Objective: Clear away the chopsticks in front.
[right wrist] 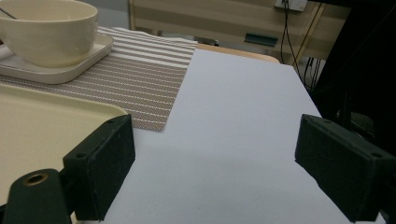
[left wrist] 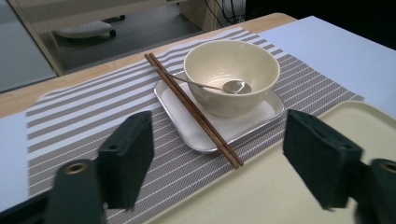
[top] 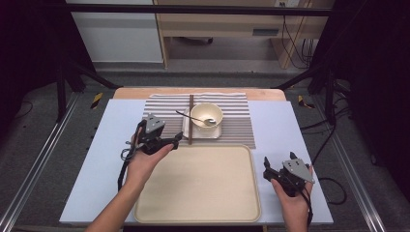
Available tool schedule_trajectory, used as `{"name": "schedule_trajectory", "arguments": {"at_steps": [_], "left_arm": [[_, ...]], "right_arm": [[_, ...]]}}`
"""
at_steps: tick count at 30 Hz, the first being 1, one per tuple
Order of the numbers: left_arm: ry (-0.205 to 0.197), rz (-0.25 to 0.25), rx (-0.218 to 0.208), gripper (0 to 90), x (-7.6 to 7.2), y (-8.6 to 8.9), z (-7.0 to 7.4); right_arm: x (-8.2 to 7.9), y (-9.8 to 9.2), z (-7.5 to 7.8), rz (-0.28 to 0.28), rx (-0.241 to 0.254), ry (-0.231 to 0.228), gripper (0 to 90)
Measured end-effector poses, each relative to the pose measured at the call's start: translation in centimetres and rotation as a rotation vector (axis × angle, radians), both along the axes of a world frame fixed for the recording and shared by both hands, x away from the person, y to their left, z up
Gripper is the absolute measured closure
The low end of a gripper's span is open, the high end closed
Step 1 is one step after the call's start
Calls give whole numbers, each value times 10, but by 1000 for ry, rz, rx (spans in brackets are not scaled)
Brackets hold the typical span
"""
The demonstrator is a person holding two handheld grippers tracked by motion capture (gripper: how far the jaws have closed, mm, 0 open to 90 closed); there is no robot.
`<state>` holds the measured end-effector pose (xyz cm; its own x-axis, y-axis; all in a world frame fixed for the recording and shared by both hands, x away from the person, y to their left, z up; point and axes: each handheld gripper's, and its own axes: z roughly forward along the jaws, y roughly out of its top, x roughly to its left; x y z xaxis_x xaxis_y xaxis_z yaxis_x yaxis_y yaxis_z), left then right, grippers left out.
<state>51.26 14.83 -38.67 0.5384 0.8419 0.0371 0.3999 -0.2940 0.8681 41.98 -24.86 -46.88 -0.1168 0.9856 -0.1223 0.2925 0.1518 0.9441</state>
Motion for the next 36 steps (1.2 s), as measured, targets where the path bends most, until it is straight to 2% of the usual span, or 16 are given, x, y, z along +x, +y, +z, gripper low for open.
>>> {"name": "schedule_trajectory", "arguments": {"at_steps": [1,3,7,14,23,32,36], "left_arm": [[-7,1,26,313,3,-4,-2],[1,-10,45,329,9,-10,-4],[26,-9,32,382,19,-19,-9],[48,-7,87,431,32,-33,-17],[78,17,89,541,39,-39,-23],[118,46,32,669,50,-38,-29],[134,55,23,696,55,-38,-34]], "right_arm": [[0,0,0,3,3,2,125],[0,0,0,4,4,2,125],[1,1,1,10,6,0,124],[1,-1,1,4,11,0,125],[1,0,0,3,14,5,125],[1,-1,1,-3,17,5,125],[1,-2,0,-4,17,7,126]]}}
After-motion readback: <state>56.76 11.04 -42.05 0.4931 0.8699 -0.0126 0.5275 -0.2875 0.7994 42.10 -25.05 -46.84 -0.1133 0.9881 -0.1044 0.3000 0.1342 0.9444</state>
